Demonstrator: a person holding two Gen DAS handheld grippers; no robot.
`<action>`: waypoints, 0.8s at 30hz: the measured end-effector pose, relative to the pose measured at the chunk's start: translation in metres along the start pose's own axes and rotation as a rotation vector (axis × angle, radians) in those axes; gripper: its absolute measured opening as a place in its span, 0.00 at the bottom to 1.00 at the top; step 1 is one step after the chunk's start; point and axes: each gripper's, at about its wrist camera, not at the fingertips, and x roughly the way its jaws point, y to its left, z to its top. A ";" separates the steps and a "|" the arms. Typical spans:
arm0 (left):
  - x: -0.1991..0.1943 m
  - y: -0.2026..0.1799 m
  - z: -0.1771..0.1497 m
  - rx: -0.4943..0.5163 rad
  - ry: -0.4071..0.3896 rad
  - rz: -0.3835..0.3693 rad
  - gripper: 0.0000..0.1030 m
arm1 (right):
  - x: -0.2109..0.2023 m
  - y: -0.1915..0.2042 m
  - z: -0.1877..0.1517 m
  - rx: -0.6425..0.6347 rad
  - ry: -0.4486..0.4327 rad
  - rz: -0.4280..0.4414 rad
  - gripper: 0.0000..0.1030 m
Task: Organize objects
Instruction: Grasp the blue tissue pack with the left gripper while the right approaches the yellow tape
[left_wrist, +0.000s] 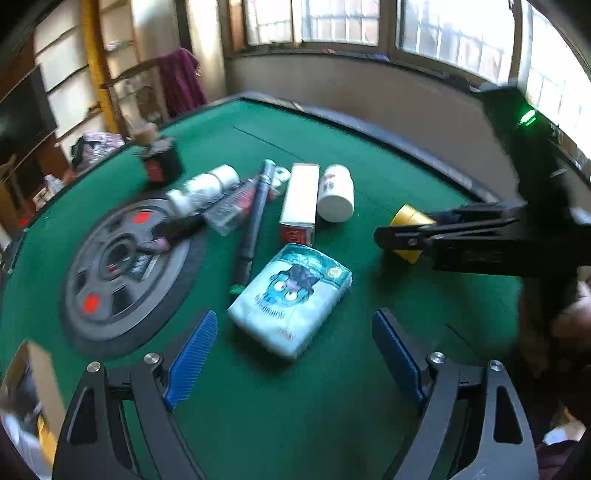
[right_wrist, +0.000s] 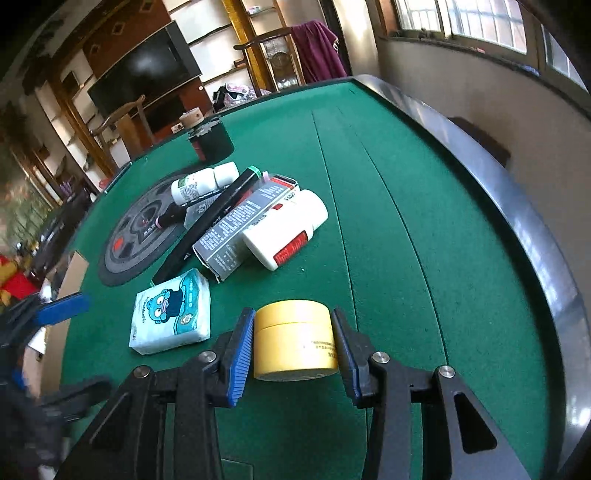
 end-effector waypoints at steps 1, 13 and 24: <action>0.010 0.000 0.002 0.003 0.017 -0.011 0.82 | 0.000 0.000 0.000 0.004 0.001 0.005 0.43; 0.003 0.000 0.007 -0.079 0.047 -0.119 0.35 | 0.002 0.000 0.001 0.009 0.007 0.028 0.50; 0.029 -0.033 0.014 0.141 0.069 -0.041 0.67 | 0.001 -0.002 0.001 0.017 0.006 0.051 0.56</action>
